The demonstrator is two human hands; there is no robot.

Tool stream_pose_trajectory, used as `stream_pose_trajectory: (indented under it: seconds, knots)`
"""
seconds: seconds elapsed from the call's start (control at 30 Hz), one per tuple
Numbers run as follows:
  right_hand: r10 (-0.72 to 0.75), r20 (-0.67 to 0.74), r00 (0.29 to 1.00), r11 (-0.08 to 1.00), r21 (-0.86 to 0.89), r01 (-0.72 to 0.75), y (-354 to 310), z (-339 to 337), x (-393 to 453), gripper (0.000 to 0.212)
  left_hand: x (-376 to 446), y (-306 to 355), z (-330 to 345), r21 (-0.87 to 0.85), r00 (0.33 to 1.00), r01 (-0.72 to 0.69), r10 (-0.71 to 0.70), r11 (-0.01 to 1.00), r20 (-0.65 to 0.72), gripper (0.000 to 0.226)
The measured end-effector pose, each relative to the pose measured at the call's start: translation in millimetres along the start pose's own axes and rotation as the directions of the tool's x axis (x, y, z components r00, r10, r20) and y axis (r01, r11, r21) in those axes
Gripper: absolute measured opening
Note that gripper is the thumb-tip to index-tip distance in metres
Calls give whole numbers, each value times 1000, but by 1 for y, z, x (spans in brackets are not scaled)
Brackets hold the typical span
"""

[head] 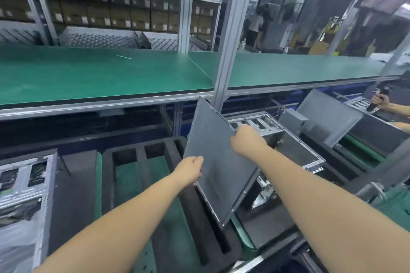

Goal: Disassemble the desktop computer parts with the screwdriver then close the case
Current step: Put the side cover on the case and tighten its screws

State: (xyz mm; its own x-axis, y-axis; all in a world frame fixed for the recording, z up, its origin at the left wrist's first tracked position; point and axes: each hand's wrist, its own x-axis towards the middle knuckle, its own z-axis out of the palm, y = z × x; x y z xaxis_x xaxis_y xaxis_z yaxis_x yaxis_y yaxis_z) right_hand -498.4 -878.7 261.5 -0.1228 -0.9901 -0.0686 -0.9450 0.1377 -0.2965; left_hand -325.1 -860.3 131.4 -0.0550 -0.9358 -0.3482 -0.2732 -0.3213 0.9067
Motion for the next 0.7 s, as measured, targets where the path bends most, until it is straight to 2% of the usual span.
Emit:
stream_pose_trajectory:
  seconds: [0.07,0.13,0.17,0.23,0.3,0.37,0.43,0.5,0.63,0.7]
  knots:
    - [-55,-87,995,998,-8,54,-21,-34,-13,12,-15,27,-25,-200,1000,21,-21,979,6,36]
    - [-130,-185,974,992,-28,127,-45,-59,-35,30,-37,49,-62,-402,1000,0,9,915,23,44]
    - [-185,-229,956,983,-58,176,-58,-66,-49,35,-49,57,-87,-524,999,-22,39,851,22,51]
    - [-300,-293,908,951,-161,263,-86,-70,-82,32,-77,61,-149,-735,998,-41,64,677,3,68]
    - [-436,-353,827,891,-301,341,-112,-62,-117,19,-108,51,-216,-867,999,-6,45,499,19,85]
    - [-619,-425,660,776,-462,430,-134,-41,-153,8,-139,37,-275,-921,996,47,49,388,71,100]
    - [-736,-393,552,667,-557,494,-152,-14,-189,22,-170,19,-321,-911,997,54,30,408,72,109]
    - [-806,-333,490,585,-574,573,-168,13,-218,34,-202,-1,-350,-856,997,82,-53,510,64,90]
    - [-858,-278,431,510,-562,651,-197,60,-254,32,-257,-51,-386,-776,969,177,-247,606,28,30]
    - [-874,-101,475,439,-580,686,-205,83,-266,29,-281,-74,-394,-734,960,151,-275,662,-51,19]
